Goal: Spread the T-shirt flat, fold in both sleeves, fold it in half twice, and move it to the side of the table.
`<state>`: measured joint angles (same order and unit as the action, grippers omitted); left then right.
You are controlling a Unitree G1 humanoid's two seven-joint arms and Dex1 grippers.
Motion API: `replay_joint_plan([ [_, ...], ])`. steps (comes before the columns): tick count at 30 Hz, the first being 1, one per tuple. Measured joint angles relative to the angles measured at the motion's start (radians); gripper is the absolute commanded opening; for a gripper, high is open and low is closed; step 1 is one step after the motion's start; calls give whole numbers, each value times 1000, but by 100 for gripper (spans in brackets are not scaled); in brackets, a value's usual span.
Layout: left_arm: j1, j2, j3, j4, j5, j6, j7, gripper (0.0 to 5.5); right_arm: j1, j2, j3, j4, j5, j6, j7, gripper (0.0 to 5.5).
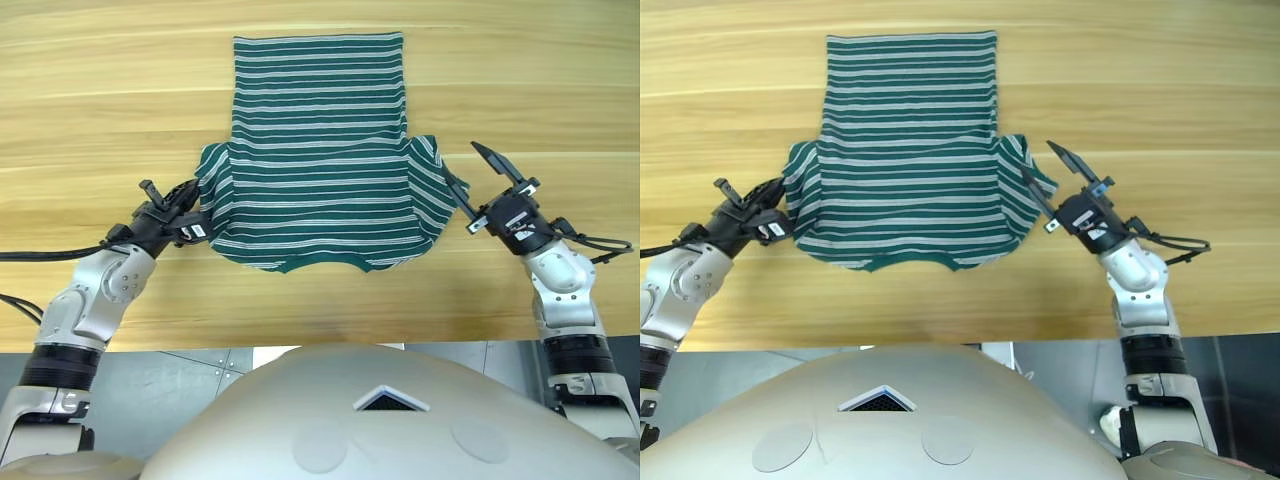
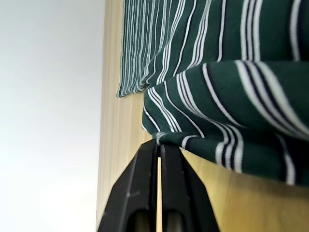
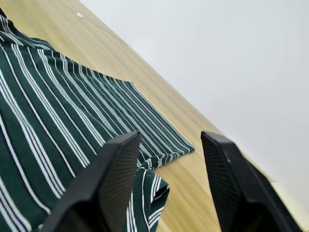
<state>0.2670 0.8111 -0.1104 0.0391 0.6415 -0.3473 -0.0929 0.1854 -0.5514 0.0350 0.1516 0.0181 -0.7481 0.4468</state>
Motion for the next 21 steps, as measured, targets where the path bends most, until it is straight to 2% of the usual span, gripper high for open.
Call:
replay_joint_plan([
  [10, -55, -55, 14, -46, 36, -21, 108, 2, -1, 3, 13, 13, -9, -1, 3, 235],
  [21, -126, -140, -125, 17, 71, -121, 107, 2, -1, 13, 15, 16, -20, -5, 3, 235],
])
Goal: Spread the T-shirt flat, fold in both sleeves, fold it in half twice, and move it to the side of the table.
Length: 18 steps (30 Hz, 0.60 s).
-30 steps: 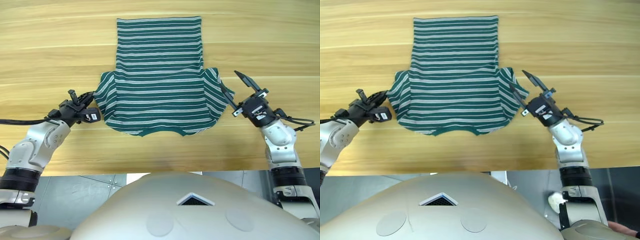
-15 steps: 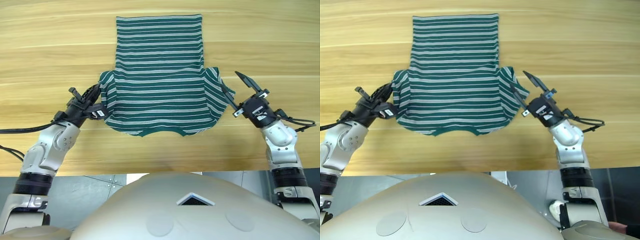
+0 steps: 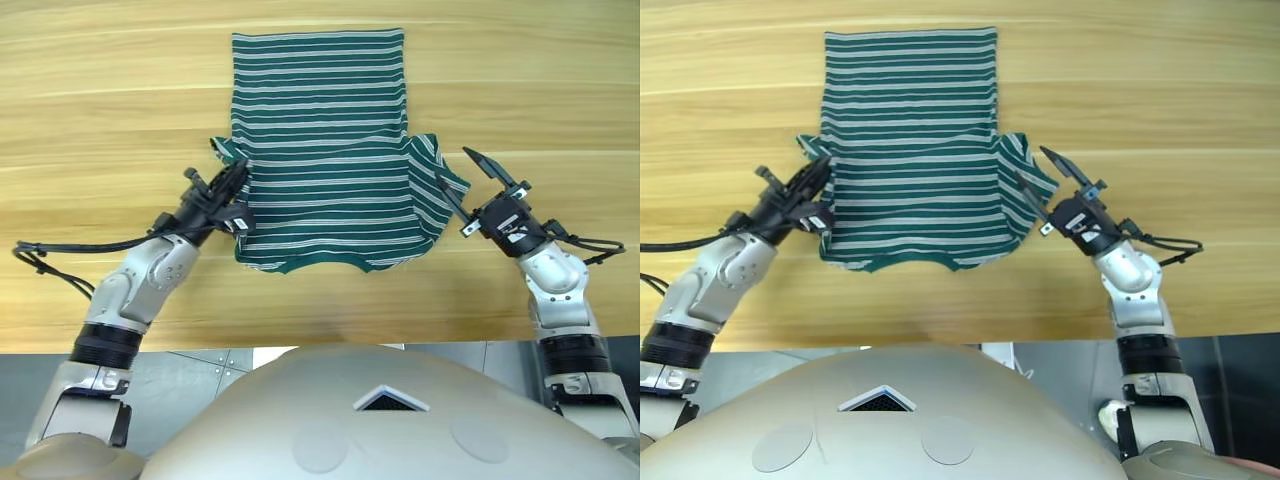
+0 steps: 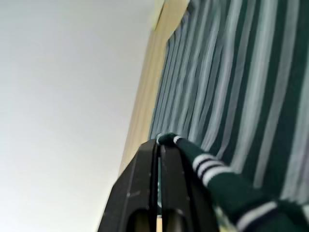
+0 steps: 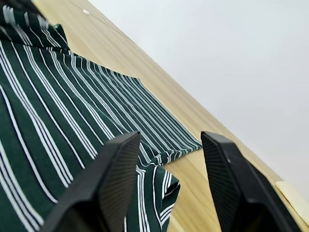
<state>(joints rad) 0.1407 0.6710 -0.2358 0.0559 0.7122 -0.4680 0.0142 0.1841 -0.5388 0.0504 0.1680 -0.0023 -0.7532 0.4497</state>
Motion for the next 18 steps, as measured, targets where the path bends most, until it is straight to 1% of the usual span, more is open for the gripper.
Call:
replay_joint_plan([
  [2, -12, -7, -29, 14, 3, -18, -4, 2, 0, 1, 0, 1, -1, 0, 0, 235],
  [7, -39, -15, -56, 25, 4, -45, -25, 2, -2, 2, 1, 4, -1, 0, 1, 235],
  [11, -54, -13, -66, 50, -37, -54, -70, 77, -3, 2, 1, 4, -1, 0, 8, 235],
  [13, -53, -13, -69, 55, -64, -54, -97, 101, -4, 2, 1, 4, -1, 0, 9, 235],
  [16, -42, -12, -71, 55, -93, -57, -135, 161, -7, 2, 1, 4, -1, 0, 10, 235],
  [18, -27, -12, -72, 55, -119, -71, -157, 188, -8, 1, -1, 4, -15, 1, 10, 235],
])
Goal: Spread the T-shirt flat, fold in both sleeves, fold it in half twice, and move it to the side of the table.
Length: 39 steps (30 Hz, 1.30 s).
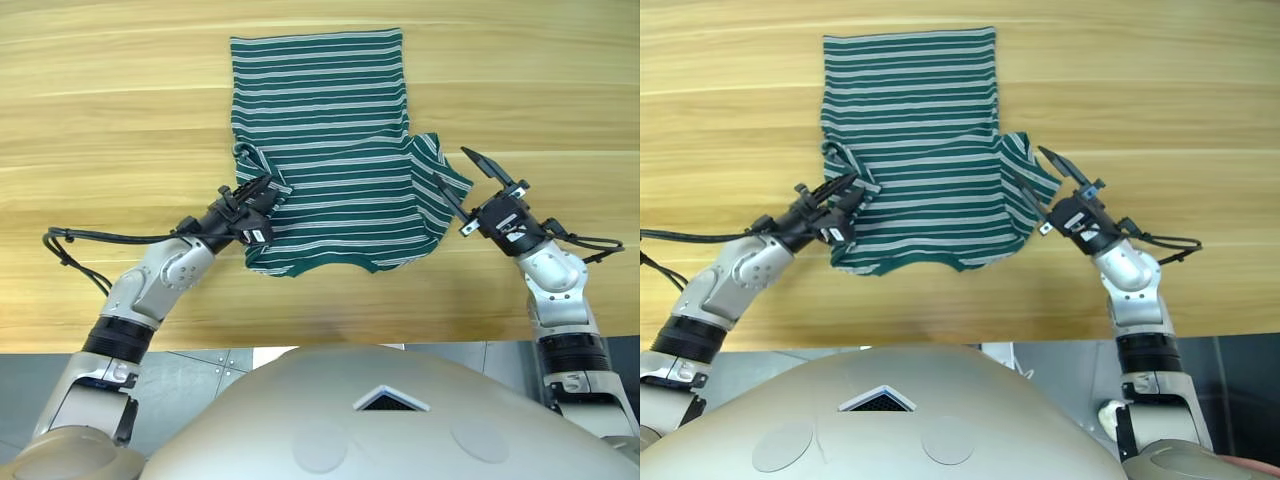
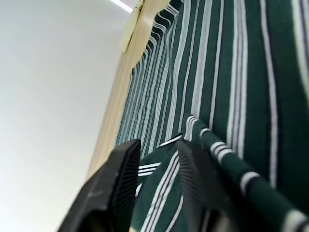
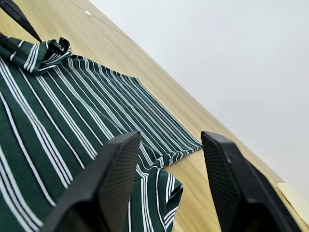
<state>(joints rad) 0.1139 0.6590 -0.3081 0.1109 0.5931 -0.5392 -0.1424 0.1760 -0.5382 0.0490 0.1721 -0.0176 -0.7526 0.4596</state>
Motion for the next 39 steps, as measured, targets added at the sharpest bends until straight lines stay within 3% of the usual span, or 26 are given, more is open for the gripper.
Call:
replay_joint_plan([
  [4, 21, -7, -5, -9, -22, -5, -21, 250, 0, -70, -38, 4, -193, -2, -51, 235],
  [8, 34, -23, 25, -34, 3, -3, 36, 252, 85, -207, -132, -51, -452, 28, -132, 235],
  [12, 49, -9, 95, -98, 16, 0, 78, 252, 135, -274, -155, -28, -564, 71, -173, 235],
  [18, 69, -23, 158, -238, -6, -30, 111, 252, 29, -270, -29, 78, -653, 102, -241, 235],
  [29, 79, -67, 169, -247, -6, -43, 129, 252, -206, -249, 151, 254, -726, 141, -383, 235],
  [39, 80, -81, 159, -244, 9, -47, 124, 253, -213, -269, 195, 260, -708, 151, -404, 74],
])
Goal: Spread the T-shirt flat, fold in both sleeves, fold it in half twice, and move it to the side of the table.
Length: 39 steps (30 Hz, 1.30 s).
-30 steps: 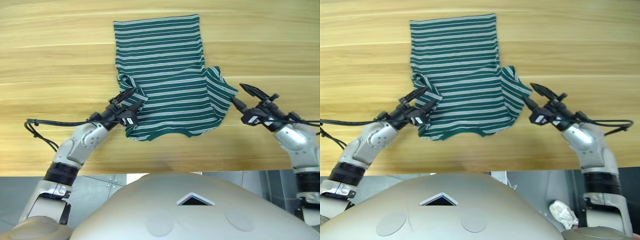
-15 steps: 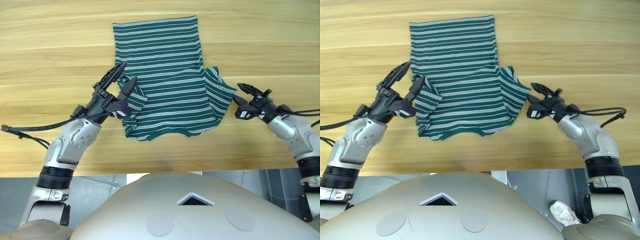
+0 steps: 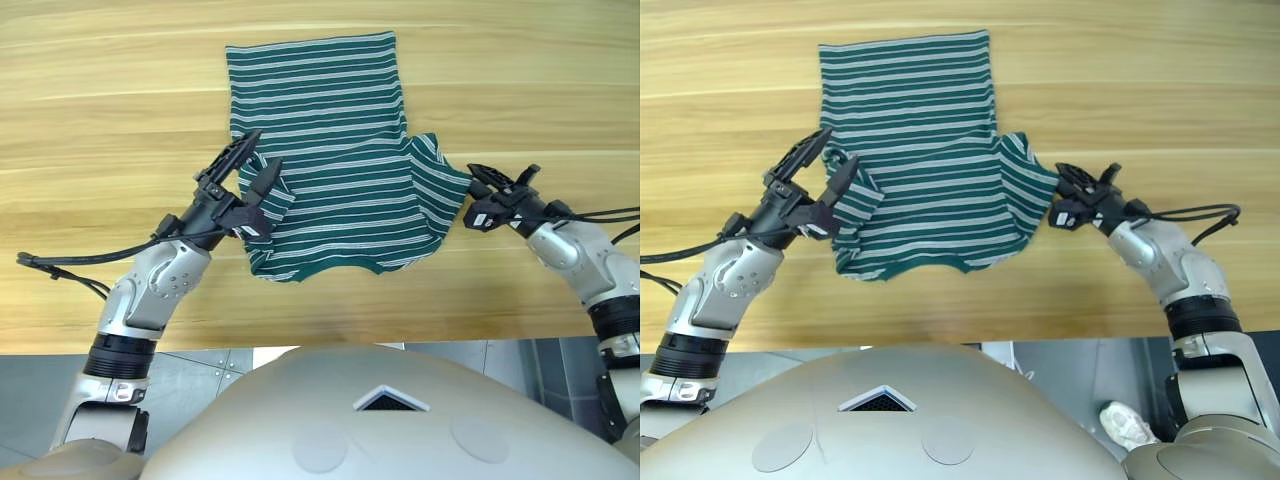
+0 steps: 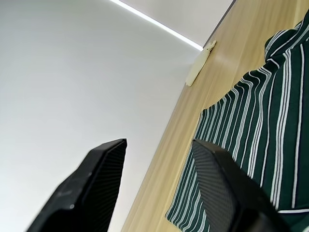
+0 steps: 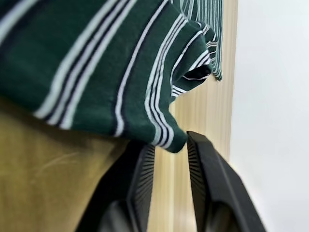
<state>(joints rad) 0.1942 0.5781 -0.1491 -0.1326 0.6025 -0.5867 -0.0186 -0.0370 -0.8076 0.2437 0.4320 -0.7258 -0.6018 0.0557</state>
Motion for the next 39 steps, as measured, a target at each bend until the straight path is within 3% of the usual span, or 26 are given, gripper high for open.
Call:
replay_joint_plan([
  [5, 1, -1, -3, 0, 1, -1, -11, 253, 2, -12, 3, -6, 21, -6, 0, 2],
  [15, 2, -1, -12, 0, 2, -1, -15, 253, 1, -19, 12, -7, 27, -5, -12, 2],
  [22, 7, -1, -22, 4, 4, -1, -14, 253, 98, -84, -10, -59, 32, 18, -31, 125],
  [30, 27, -1, -22, 9, 22, -1, -14, 253, 250, -176, -65, -194, 48, 80, 18, 125],
  [39, 26, -10, -31, 11, 22, -1, -14, 253, 95, -85, 45, -146, 26, 72, 35, 125],
])
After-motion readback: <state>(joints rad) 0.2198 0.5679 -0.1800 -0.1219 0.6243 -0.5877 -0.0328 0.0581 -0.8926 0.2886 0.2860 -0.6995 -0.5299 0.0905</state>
